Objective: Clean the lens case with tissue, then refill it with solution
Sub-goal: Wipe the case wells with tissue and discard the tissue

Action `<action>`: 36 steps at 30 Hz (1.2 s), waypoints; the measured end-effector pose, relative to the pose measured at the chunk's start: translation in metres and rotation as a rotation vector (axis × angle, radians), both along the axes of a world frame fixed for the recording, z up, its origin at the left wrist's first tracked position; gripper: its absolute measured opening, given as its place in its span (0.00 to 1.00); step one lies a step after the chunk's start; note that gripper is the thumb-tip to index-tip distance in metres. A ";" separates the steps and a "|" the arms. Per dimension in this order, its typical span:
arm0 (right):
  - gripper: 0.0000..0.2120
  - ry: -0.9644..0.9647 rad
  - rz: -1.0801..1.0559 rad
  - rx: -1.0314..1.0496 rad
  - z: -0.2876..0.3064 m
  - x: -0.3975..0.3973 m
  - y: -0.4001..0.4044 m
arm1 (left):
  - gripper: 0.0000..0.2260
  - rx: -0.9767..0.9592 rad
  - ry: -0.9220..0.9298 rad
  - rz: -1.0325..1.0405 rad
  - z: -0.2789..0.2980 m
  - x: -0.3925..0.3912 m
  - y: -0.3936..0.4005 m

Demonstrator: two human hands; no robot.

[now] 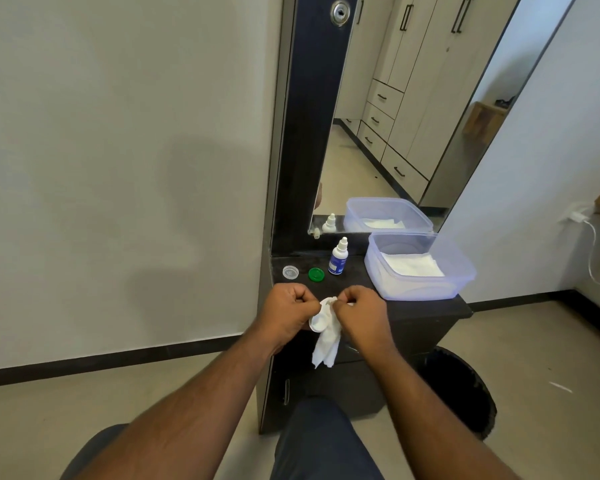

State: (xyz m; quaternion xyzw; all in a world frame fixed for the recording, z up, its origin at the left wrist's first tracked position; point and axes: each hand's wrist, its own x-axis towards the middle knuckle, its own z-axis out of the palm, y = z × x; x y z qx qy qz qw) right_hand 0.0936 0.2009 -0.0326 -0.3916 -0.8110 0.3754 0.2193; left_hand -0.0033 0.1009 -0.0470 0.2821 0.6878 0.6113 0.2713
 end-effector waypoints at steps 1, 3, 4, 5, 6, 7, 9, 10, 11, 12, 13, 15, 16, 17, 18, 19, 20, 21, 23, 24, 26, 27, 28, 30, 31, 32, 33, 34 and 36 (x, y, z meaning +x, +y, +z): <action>0.05 0.045 -0.063 -0.065 -0.001 -0.001 -0.004 | 0.08 0.015 -0.016 0.020 -0.002 -0.001 0.001; 0.05 0.142 -0.172 -0.224 -0.004 -0.004 -0.010 | 0.11 0.043 -0.045 0.066 -0.006 -0.002 0.001; 0.06 0.208 -0.217 -0.313 -0.004 -0.007 -0.014 | 0.11 0.053 -0.053 0.089 -0.007 -0.002 0.001; 0.06 0.272 -0.256 -0.397 -0.003 -0.009 -0.017 | 0.11 0.059 -0.056 0.108 -0.007 -0.002 0.001; 0.06 0.323 -0.289 -0.474 -0.001 -0.011 -0.019 | 0.10 0.064 -0.056 0.123 -0.008 -0.002 0.001; 0.06 0.359 -0.314 -0.542 0.001 -0.013 -0.020 | 0.10 0.073 -0.054 0.133 -0.008 -0.001 0.000; 0.04 0.382 -0.337 -0.642 0.005 -0.017 -0.020 | 0.07 0.089 -0.040 0.154 -0.006 0.000 0.000; 0.03 0.377 -0.340 -0.682 0.004 -0.018 -0.021 | 0.06 0.092 -0.027 0.163 -0.006 0.001 -0.001; 0.01 0.365 -0.341 -0.709 0.003 -0.020 -0.021 | 0.06 0.099 -0.012 0.173 -0.006 0.001 -0.002; 0.02 0.347 -0.341 -0.726 0.002 -0.023 -0.021 | 0.07 0.102 -0.001 0.176 -0.007 0.001 -0.003; 0.02 0.332 -0.339 -0.736 -0.002 -0.024 -0.021 | 0.09 0.099 0.008 0.172 -0.008 0.001 -0.003; 0.02 0.328 -0.324 -0.744 -0.005 -0.023 -0.022 | 0.10 0.087 0.022 0.159 -0.009 -0.001 -0.004; 0.02 0.334 -0.313 -0.757 -0.006 -0.022 -0.021 | 0.09 0.080 0.026 0.155 -0.009 -0.001 -0.003; 0.02 0.345 -0.300 -0.777 -0.005 -0.020 -0.022 | 0.09 0.075 0.027 0.156 -0.008 -0.001 -0.003; 0.03 0.355 -0.282 -0.794 -0.004 -0.018 -0.022 | 0.07 0.073 0.024 0.161 -0.008 -0.001 -0.003; 0.03 0.361 -0.257 -0.798 -0.002 -0.016 -0.022 | 0.06 0.075 0.020 0.170 -0.007 -0.001 -0.002; 0.03 0.359 -0.225 -0.787 -0.001 -0.014 -0.022 | 0.05 0.081 0.009 0.181 -0.007 0.000 -0.002; 0.04 0.351 -0.187 -0.768 -0.001 -0.012 -0.022 | 0.04 0.089 -0.009 0.195 -0.008 0.000 -0.001; 0.04 0.320 -0.104 -0.715 0.000 -0.009 -0.020 | 0.03 0.093 -0.055 0.219 -0.008 -0.001 -0.001; 0.03 0.303 -0.066 -0.680 0.000 -0.008 -0.017 | 0.03 0.086 -0.075 0.225 -0.009 -0.001 -0.001; 0.01 0.256 -0.017 -0.599 0.000 -0.006 -0.012 | 0.04 0.067 -0.121 0.225 -0.008 -0.003 -0.001; 0.01 0.234 -0.002 -0.558 0.001 -0.005 -0.011 | 0.04 0.063 -0.153 0.227 -0.007 -0.004 0.000; 0.03 0.218 0.010 -0.526 0.002 -0.005 -0.010 | 0.04 0.067 -0.194 0.229 -0.006 -0.004 0.000; 0.05 0.222 0.028 -0.494 0.003 -0.004 -0.012 | 0.04 0.094 -0.294 0.202 0.000 -0.004 -0.001; 0.05 0.247 0.031 -0.480 0.004 -0.003 -0.012 | 0.04 0.108 -0.350 0.160 0.003 -0.004 -0.002; 0.05 0.288 0.031 -0.459 0.007 -0.002 -0.010 | 0.05 0.120 -0.402 0.099 0.006 -0.005 -0.002; 0.05 0.328 0.030 -0.429 0.010 -0.002 -0.007 | 0.05 0.115 -0.428 0.029 0.009 -0.006 -0.002; 0.05 0.348 0.031 -0.387 0.014 -0.002 -0.003 | 0.06 0.087 -0.420 -0.037 0.011 -0.006 -0.002; 0.04 0.330 0.066 -0.274 0.023 -0.002 0.007 | 0.07 0.025 -0.376 -0.115 0.014 -0.006 0.000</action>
